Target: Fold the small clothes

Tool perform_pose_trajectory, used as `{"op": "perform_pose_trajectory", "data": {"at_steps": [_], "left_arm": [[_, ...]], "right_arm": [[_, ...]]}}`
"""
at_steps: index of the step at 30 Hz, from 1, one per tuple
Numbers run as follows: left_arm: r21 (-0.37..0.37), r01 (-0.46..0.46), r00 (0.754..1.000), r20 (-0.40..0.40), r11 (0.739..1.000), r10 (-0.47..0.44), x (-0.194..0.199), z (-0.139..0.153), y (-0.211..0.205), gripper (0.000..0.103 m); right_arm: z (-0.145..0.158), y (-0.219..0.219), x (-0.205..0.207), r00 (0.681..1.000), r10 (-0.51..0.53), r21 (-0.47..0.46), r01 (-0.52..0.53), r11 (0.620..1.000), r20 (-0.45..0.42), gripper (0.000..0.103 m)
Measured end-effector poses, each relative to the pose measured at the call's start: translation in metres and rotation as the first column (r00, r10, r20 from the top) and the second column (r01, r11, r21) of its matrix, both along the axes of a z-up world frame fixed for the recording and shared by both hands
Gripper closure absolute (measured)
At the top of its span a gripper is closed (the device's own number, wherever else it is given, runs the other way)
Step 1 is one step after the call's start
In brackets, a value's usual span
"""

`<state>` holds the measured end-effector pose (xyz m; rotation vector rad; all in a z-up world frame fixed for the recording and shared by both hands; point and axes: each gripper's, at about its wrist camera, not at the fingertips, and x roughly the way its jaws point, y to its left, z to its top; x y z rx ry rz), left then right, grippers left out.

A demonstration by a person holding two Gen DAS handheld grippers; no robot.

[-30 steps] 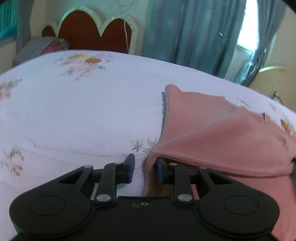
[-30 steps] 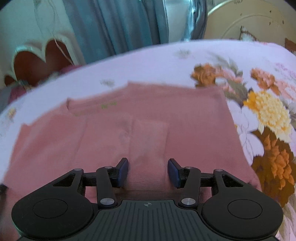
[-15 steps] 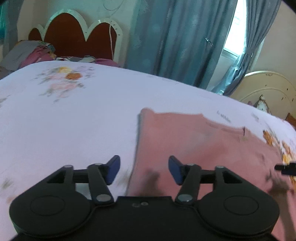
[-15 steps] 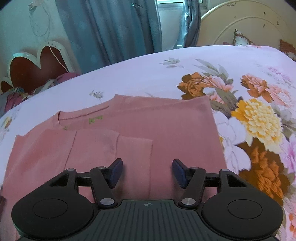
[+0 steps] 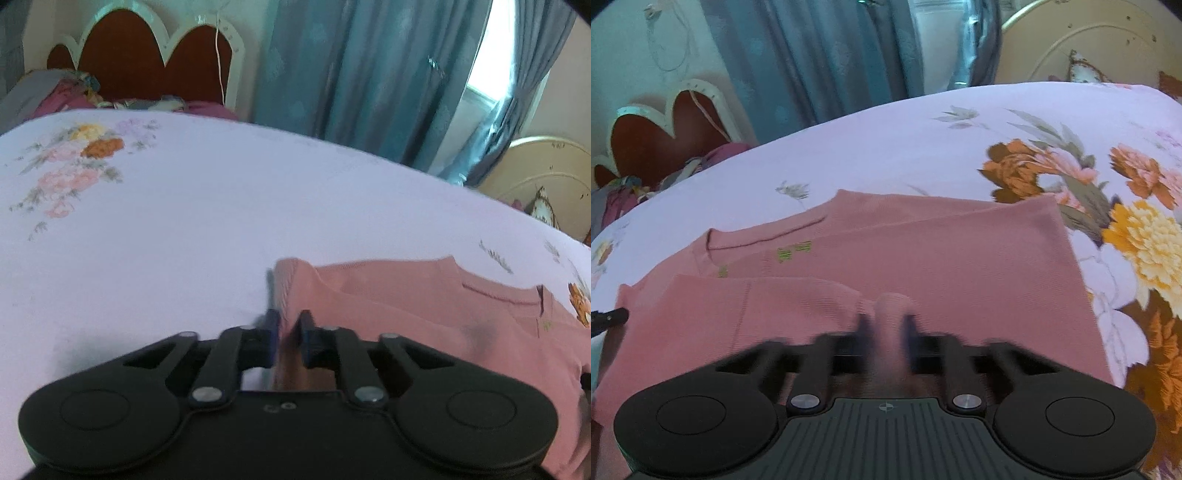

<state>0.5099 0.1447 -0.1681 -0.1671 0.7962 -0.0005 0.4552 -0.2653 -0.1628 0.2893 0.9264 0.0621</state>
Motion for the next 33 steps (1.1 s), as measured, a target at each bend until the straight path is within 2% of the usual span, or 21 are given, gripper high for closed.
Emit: {"op": "perform_pose_trajectory", "data": {"at_steps": [4,6,8,9,12,14,16,18,19,20,21,25,26,28,30,33], "left_arm": [[0.008,-0.051,0.998,0.039,0.999,0.051,-0.007,-0.001,0.015,0.097],[0.050,-0.094,0.995,0.044,0.994,0.092,-0.010,-0.006,0.019,0.103],[0.026,-0.124,0.992,0.036,0.992,0.123,-0.010,-0.011,0.030,0.102],[0.044,-0.111,0.994,0.029,0.993,0.110,-0.009,-0.009,0.028,0.102],[0.081,-0.088,0.996,0.041,0.993,0.085,-0.013,0.000,0.022,0.102],[0.080,-0.065,0.997,0.053,0.995,0.061,-0.018,0.010,0.017,0.099],[0.100,-0.030,0.998,0.065,0.995,0.023,-0.022,0.020,0.006,0.085],[0.108,0.017,0.997,0.072,0.994,-0.025,-0.029,0.029,-0.008,0.082],[0.108,0.035,0.997,0.070,0.994,-0.043,-0.032,0.031,-0.015,0.082],[0.101,0.055,0.997,0.055,0.993,-0.060,-0.033,0.032,-0.023,0.080],[0.088,0.075,0.996,0.033,0.993,-0.078,-0.033,0.030,-0.029,0.079],[0.073,0.130,0.991,-0.035,0.989,-0.128,-0.042,0.015,-0.056,0.078],[0.080,0.137,0.990,-0.049,0.987,-0.134,-0.045,0.009,-0.062,0.078],[0.104,0.142,0.989,-0.060,0.984,-0.136,-0.049,0.001,-0.068,0.076],[0.143,0.150,0.988,-0.052,0.978,-0.144,-0.052,-0.001,-0.071,0.076],[0.160,0.148,0.988,-0.066,0.976,-0.139,-0.053,0.000,-0.072,0.075]], "right_arm": [[0.012,0.008,-0.005,0.996,0.032,-0.006,-0.031,0.999,0.081,0.093],[0.015,0.011,-0.006,0.993,0.037,-0.036,-0.034,0.999,0.111,0.094],[0.001,0.007,0.001,0.999,0.015,-0.103,-0.011,0.995,0.036,0.093],[-0.006,0.001,0.002,1.000,0.004,-0.082,-0.003,0.997,0.012,0.093],[0.000,-0.004,-0.001,0.999,-0.016,-0.094,0.020,0.995,0.043,0.092],[0.008,-0.006,-0.004,0.997,-0.033,-0.085,0.039,0.996,0.075,0.090],[0.016,-0.005,-0.009,0.994,-0.029,-0.088,0.038,0.995,0.101,0.090],[0.023,-0.002,-0.015,0.992,-0.022,-0.075,0.031,0.997,0.123,0.088],[0.025,-0.001,-0.016,0.992,-0.021,-0.071,0.030,0.997,0.126,0.075],[0.026,0.002,-0.017,0.992,-0.014,-0.069,0.023,0.997,0.129,0.050],[0.027,0.005,-0.021,0.990,-0.005,-0.075,0.016,0.997,0.138,0.044],[0.024,0.021,-0.033,0.990,0.056,-0.100,-0.044,0.994,0.128,0.046],[0.021,0.025,-0.037,0.990,0.080,-0.109,-0.067,0.992,0.113,0.056],[0.014,0.029,-0.042,0.990,0.107,-0.131,-0.096,0.987,0.087,0.062],[0.002,0.027,-0.045,0.992,0.121,-0.173,-0.112,0.979,0.039,0.062],[-0.003,0.017,-0.050,0.994,0.109,-0.180,-0.102,0.978,0.031,0.062]]}}
